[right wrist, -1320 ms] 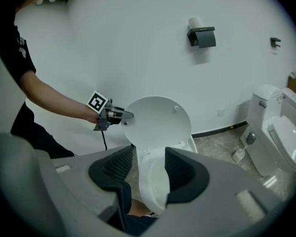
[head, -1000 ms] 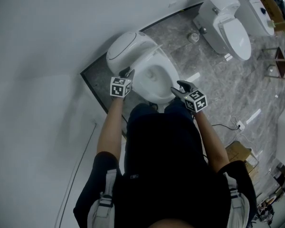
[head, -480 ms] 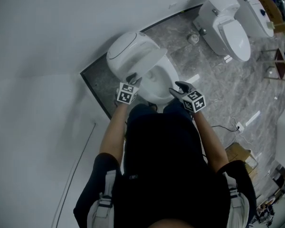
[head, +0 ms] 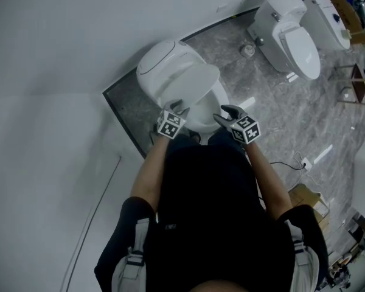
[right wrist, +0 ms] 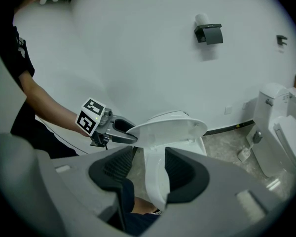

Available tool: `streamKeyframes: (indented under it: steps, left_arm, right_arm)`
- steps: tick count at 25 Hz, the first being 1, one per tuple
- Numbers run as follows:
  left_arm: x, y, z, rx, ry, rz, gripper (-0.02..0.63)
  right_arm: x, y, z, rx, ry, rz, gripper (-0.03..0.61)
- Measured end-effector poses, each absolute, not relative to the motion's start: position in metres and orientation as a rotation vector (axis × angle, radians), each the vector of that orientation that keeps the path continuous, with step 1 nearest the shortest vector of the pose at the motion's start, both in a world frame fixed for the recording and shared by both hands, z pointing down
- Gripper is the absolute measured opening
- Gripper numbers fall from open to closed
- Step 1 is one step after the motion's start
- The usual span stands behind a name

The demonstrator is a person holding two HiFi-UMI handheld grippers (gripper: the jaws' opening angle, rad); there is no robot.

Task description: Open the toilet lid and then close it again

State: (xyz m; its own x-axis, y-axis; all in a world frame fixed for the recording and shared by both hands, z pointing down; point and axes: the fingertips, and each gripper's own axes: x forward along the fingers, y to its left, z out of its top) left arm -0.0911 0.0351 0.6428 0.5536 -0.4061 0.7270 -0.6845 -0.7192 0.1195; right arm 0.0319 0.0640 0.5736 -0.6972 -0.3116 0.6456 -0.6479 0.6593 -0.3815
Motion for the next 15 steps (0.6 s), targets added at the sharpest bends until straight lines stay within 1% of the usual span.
streamKeyframes:
  steps: [15]
  left_arm:
    - [-0.067,0.062,0.660,2.429,-0.778,1.070,0.181]
  right_arm:
    - [0.028,0.081,0.602,0.739,-2.332,1.028,0.209]
